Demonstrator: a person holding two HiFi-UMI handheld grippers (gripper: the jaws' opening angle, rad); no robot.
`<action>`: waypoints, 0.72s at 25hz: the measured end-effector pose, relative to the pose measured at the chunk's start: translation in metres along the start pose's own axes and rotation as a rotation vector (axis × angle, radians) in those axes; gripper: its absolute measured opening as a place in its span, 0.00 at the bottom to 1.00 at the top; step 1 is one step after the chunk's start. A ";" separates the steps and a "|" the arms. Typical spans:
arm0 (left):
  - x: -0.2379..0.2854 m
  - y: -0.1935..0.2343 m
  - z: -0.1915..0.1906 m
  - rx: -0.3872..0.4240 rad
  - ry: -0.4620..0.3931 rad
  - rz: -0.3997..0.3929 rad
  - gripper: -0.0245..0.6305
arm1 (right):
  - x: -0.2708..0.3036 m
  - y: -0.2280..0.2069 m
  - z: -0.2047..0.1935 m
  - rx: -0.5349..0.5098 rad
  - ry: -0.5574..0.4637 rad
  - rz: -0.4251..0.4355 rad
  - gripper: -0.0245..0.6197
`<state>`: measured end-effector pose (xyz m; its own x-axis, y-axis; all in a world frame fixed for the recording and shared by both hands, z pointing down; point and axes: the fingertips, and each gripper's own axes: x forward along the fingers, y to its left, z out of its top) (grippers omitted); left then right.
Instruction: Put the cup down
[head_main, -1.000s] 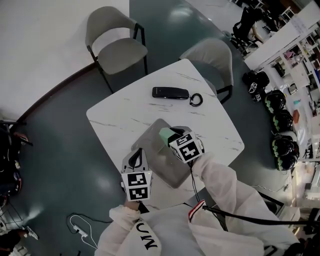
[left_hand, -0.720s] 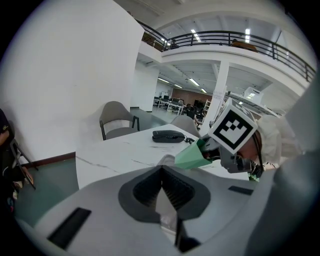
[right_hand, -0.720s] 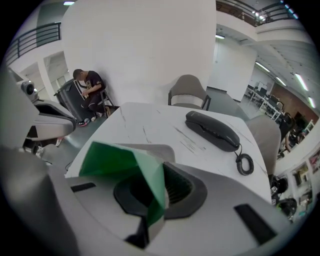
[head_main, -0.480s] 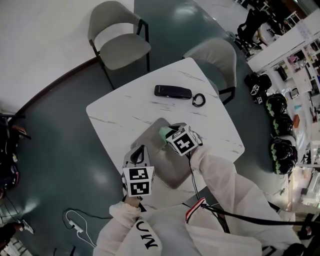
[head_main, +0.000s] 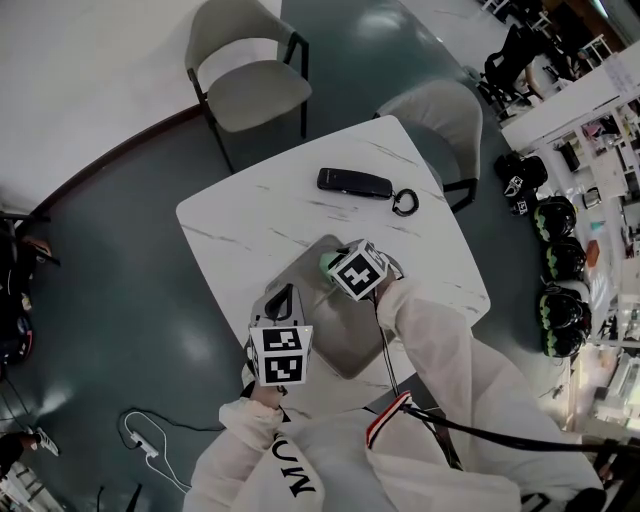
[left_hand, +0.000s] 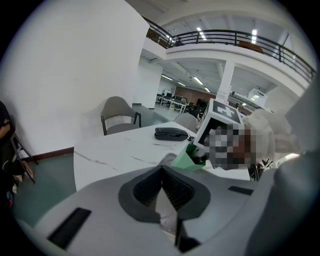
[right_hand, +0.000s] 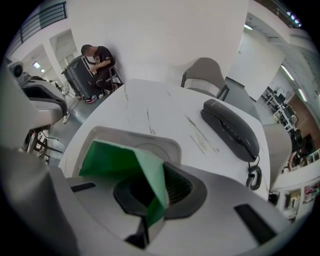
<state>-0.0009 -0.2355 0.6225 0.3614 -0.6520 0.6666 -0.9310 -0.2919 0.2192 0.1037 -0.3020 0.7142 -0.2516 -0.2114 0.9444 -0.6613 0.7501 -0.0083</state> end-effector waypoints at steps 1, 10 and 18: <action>0.001 0.000 -0.001 -0.002 0.004 -0.001 0.05 | 0.001 0.000 0.000 -0.005 0.009 0.002 0.06; 0.004 0.003 -0.001 -0.009 0.018 -0.007 0.05 | 0.008 0.003 0.003 -0.056 0.081 0.015 0.06; 0.004 0.006 -0.003 -0.021 0.018 0.004 0.05 | 0.017 0.001 0.002 -0.083 0.166 0.011 0.06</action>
<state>-0.0054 -0.2379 0.6292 0.3569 -0.6403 0.6802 -0.9334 -0.2742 0.2317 0.0973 -0.3060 0.7298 -0.1340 -0.1019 0.9857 -0.5969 0.8023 0.0018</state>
